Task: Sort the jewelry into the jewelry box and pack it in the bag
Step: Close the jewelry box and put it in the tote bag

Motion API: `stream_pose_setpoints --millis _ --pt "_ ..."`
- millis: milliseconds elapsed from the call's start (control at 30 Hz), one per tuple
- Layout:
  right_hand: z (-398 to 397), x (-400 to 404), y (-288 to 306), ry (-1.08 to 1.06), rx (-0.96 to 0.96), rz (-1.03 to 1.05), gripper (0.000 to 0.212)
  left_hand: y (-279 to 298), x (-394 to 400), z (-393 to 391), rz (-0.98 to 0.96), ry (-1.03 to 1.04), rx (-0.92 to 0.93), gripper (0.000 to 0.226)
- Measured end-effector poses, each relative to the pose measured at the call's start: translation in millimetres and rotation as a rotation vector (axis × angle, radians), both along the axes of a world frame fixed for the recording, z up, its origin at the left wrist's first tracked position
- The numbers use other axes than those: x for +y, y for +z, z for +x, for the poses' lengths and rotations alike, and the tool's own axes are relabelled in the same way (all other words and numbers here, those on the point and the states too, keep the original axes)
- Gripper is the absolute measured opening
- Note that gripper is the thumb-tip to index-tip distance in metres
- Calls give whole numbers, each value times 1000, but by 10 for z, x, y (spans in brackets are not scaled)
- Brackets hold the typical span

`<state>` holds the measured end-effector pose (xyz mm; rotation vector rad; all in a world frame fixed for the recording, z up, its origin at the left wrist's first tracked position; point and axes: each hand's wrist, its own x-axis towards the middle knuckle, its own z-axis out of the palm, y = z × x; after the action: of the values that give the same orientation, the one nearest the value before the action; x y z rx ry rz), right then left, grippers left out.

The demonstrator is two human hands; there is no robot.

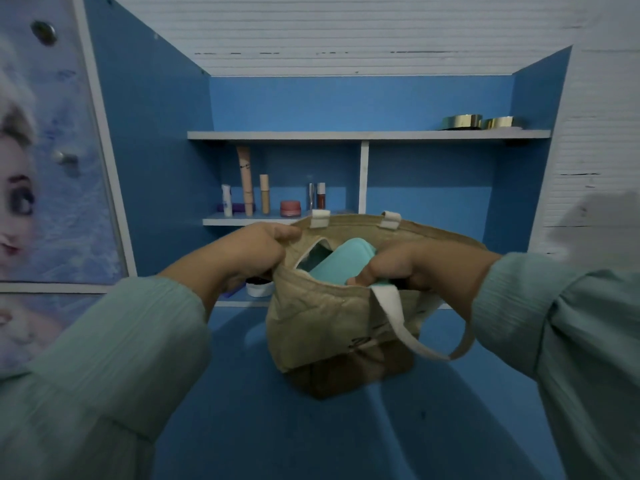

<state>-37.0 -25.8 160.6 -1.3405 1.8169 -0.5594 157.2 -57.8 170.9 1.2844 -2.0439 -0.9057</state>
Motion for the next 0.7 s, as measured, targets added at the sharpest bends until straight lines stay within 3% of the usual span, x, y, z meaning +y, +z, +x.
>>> stream_pose_setpoints --millis 67,233,333,533,700 --pt "-8 -115 -11 44 52 130 12 -12 -63 25 7 -6 -18 57" --pt "-41 -348 -102 86 199 338 50 -124 -225 106 9 1 -41 60" --pt "-64 -456 -161 106 377 340 64 -167 -298 160 -10 -3 -74 61" --pt "46 -415 -181 212 833 257 52 -147 -339 175 -35 -53 -143 63" --pt "36 -388 -287 343 1042 322 47 -123 -353 116 -88 -35 -226 60"
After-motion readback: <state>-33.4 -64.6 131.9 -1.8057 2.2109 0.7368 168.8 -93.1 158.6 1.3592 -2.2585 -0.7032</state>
